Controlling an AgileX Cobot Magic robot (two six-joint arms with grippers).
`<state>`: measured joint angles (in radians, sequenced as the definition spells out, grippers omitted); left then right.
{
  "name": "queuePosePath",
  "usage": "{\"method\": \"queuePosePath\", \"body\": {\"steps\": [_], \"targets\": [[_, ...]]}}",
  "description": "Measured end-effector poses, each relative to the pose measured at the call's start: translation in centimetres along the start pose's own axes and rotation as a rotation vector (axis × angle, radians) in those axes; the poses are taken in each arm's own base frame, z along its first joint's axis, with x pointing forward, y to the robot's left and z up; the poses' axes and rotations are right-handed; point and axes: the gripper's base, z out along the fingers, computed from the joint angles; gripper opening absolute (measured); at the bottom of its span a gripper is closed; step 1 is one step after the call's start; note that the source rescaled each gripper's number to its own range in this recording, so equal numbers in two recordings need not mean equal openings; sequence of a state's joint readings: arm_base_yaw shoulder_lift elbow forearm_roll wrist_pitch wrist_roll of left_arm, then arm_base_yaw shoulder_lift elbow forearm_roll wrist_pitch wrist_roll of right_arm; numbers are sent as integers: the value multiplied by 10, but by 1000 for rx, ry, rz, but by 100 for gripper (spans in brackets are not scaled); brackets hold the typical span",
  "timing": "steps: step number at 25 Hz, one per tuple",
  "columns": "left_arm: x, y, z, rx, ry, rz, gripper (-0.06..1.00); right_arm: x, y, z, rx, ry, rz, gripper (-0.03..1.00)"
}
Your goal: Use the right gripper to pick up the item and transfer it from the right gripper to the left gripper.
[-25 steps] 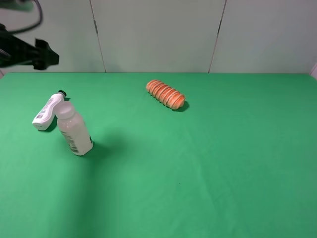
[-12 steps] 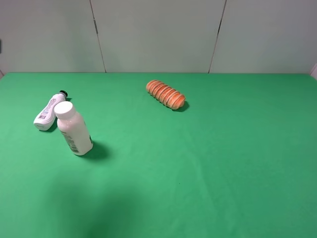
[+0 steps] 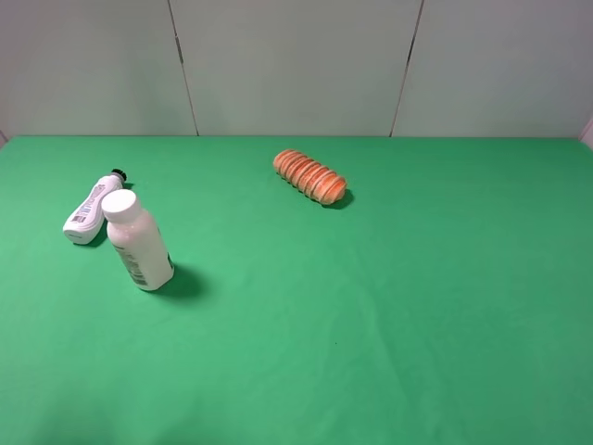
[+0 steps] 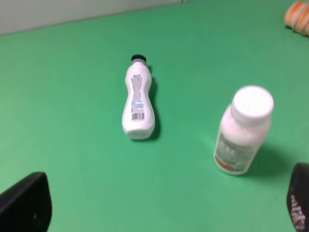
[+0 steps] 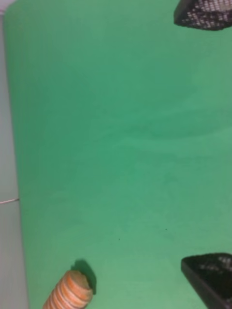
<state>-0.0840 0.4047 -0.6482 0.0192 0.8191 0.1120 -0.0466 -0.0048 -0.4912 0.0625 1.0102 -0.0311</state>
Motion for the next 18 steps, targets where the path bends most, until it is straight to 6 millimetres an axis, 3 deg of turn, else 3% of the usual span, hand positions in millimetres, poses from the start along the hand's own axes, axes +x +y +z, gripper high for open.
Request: {"method": "queuePosePath", "body": {"steps": [12,18], "targets": [[36,-10,-32,69,12,-4,100,0,0,0,0,0,0,100],[53,-15,-30,113,118,-34,100,0,0,0,0,0,0,100]]}}
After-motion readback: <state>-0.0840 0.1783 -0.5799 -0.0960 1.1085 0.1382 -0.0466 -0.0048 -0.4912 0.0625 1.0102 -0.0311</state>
